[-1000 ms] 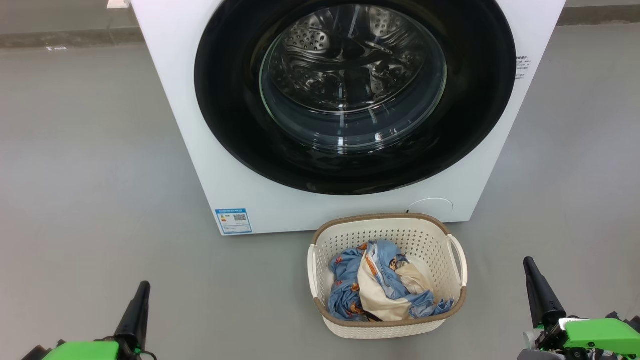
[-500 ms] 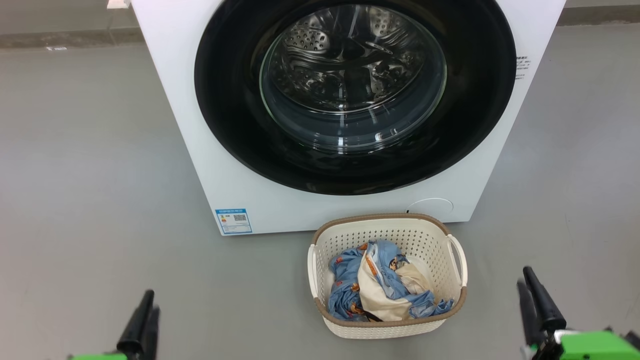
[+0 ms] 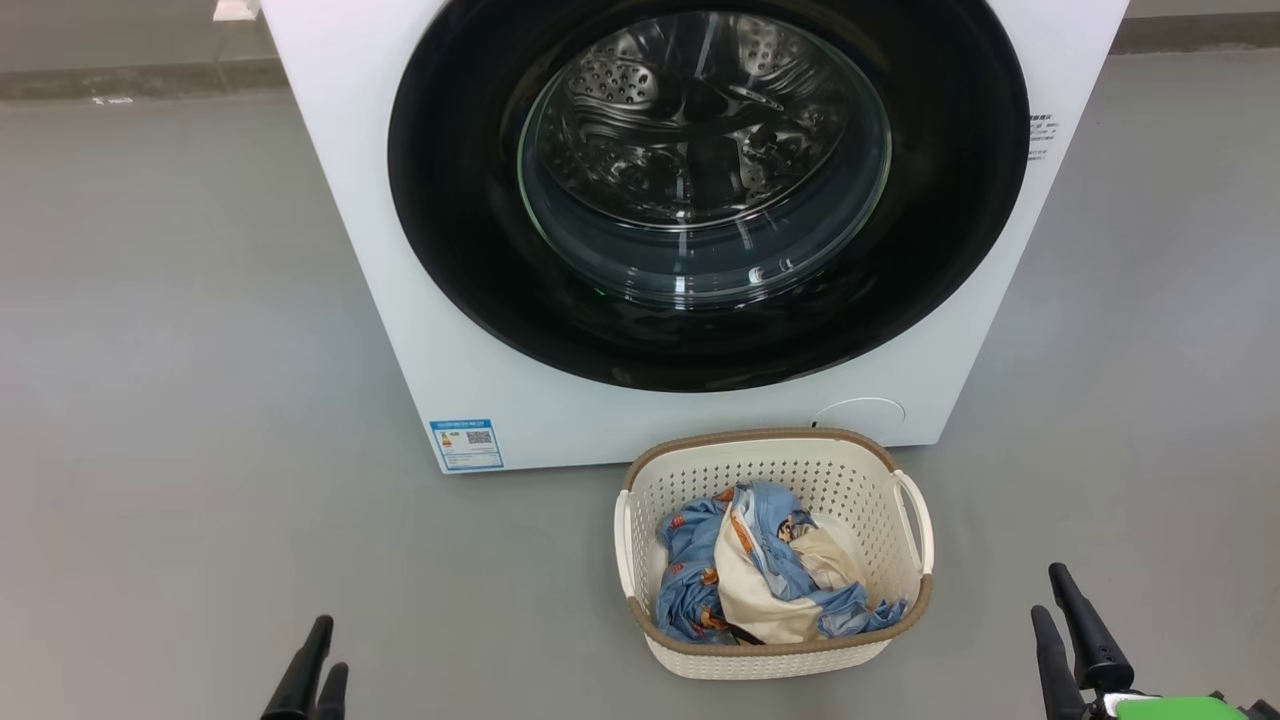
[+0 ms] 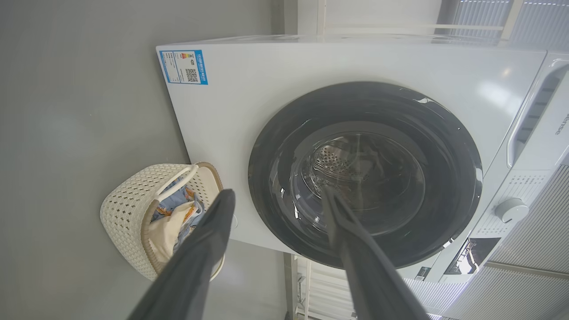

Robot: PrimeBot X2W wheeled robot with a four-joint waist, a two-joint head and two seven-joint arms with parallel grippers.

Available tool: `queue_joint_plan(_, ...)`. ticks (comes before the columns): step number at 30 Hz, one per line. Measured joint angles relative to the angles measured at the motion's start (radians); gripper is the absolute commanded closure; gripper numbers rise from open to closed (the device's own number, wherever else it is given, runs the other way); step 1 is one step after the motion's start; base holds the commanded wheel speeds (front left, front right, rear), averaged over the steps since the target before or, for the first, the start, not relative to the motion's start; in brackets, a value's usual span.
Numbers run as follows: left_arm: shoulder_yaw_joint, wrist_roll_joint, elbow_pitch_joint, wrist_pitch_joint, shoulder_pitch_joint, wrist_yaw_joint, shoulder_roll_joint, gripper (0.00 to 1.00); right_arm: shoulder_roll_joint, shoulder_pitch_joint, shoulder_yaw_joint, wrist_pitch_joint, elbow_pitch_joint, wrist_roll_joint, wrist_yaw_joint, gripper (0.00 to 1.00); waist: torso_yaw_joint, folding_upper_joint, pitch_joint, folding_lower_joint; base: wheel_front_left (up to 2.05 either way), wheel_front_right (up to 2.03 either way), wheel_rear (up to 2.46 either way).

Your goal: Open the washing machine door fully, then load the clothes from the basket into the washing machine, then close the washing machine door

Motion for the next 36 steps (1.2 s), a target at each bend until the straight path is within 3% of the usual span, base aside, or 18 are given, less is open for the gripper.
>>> queue_joint_plan(8,-0.007,0.011,-0.020,-0.024,0.003,0.000,0.001,0.00,-0.007,0.001,0.017,-0.022,-0.027,-0.050,0.000,0.00,-0.001,0.0000,-0.001,0.0000,0.00,0.00,0.00)
queue_joint_plan(20,-0.015,0.134,-0.043,-0.058,0.016,0.000,0.003,0.00,-0.023,0.003,0.028,-0.059,-0.075,-0.198,0.000,0.00,-0.004,0.0000,-0.002,-0.0001,0.00,0.00,0.00)
queue_joint_plan(36,-0.030,0.446,-0.082,-0.105,0.019,0.000,0.007,0.00,-0.059,0.004,0.071,-0.108,-0.125,-0.481,0.000,0.00,-0.004,0.0000,-0.001,-0.0001,0.00,0.00,0.00)
